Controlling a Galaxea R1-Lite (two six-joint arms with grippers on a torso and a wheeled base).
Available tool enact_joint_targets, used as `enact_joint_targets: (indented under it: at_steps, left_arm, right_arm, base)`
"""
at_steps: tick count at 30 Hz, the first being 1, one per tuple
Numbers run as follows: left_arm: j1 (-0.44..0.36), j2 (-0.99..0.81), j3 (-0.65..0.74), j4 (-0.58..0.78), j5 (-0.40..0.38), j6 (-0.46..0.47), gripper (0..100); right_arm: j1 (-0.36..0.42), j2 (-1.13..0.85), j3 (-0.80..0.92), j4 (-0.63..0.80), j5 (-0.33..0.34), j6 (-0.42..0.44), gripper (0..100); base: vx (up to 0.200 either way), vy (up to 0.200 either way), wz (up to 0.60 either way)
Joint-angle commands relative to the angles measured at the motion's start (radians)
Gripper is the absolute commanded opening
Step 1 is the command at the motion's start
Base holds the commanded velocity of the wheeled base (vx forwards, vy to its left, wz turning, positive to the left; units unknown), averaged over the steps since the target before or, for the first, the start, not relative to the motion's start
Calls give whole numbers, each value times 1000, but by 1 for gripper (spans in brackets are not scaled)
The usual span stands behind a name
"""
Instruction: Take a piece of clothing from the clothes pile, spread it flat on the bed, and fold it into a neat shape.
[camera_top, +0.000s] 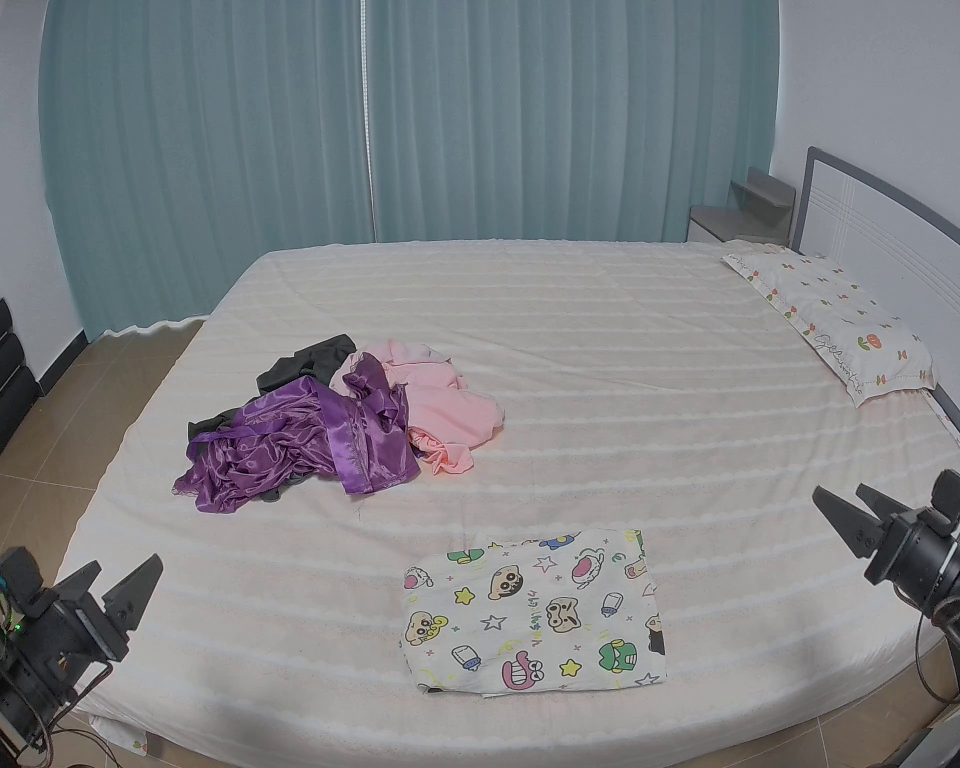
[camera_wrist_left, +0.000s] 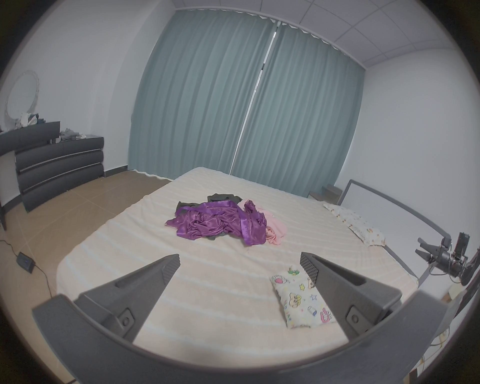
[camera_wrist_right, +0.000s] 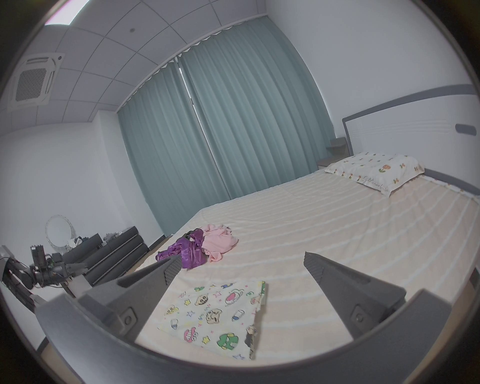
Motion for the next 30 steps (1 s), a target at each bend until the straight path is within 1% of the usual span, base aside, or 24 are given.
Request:
enact_joint_targets:
  at_steps: [1,2,3,5,7,9,10,11,12,13,15,17,18,21,22,23,26,28,30]
  left_arm:
    - [29,-582,-206,628,38,86,100]
    - [66,-613,-203,660,38,86,100]
    - [75,-619,-200,664,38,86,100]
    - [140,-645,-200,697,38,89,100]
    - [198,-664,-201,703,38,107,100]
    - [253,-691,-197,706,36,135,100]
    - [253,-691,-197,706,36,135,100]
    - [262,-696,-197,709,45,155,100]
    - [261,-694,-197,704,68,156,100]
    - [261,-694,-194,703,72,156,100]
    - [261,-694,-172,698,73,162,100]
    - [261,-694,-142,675,76,162,100]
    - [261,-694,-105,634,78,162,100]
    - [261,-694,3,467,75,164,100]
    - [261,-694,76,339,72,167,100]
    - [261,-694,113,239,70,184,100]
    - [261,-694,113,235,52,195,100]
    - [259,-694,113,215,50,210,100]
    - [259,-694,113,243,45,244,100]
  right_arm:
    - [-126,-577,45,455,0,-110,100]
    - [-139,-673,28,574,0,-113,100]
    - [-143,-696,23,607,0,-116,100]
    - [-150,-825,-3,777,0,-139,100]
    - [-152,-920,-37,898,-1,-161,100]
    - [-155,-989,-67,989,-1,-176,100]
    - [-155,-989,-67,989,-1,-176,100]
    - [-159,-1031,-80,1042,-1,-189,100]
    - [-162,-1094,-74,1101,-1,-219,100]
    - [-167,-1124,-66,1121,0,-233,100]
    - [-175,-1129,-23,1118,-9,-255,100]
    - [-175,-1129,-4,1084,-50,-253,100]
    - [-175,-1129,6,1055,-78,-259,100]
    - [-175,-1129,29,1009,-115,-296,100]
    - [-175,-1129,35,989,-126,-325,100]
    - [-175,-1129,40,978,-144,-350,100]
    - [-178,-1129,45,973,-221,-423,100]
    - [-178,-1129,46,970,-296,-511,100]
    - [-178,-1129,48,961,-320,-529,100]
  base:
    - [0,0,0]
    - [0,0,0]
    - [0,0,0]
    - [0,0,0]
    - [0,0,0]
    - [0,0,0]
    - [0,0,0]
    - [0,0,0]
    - [0,0,0]
    - [0,0,0]
    - [0,0,0]
    - [0,0,0]
    - [0,0,0]
    - [0,0,0]
    - [0,0,0]
    - [0,0,0]
    - [0,0,0]
    - [0,0,0]
    - [0,0,0]
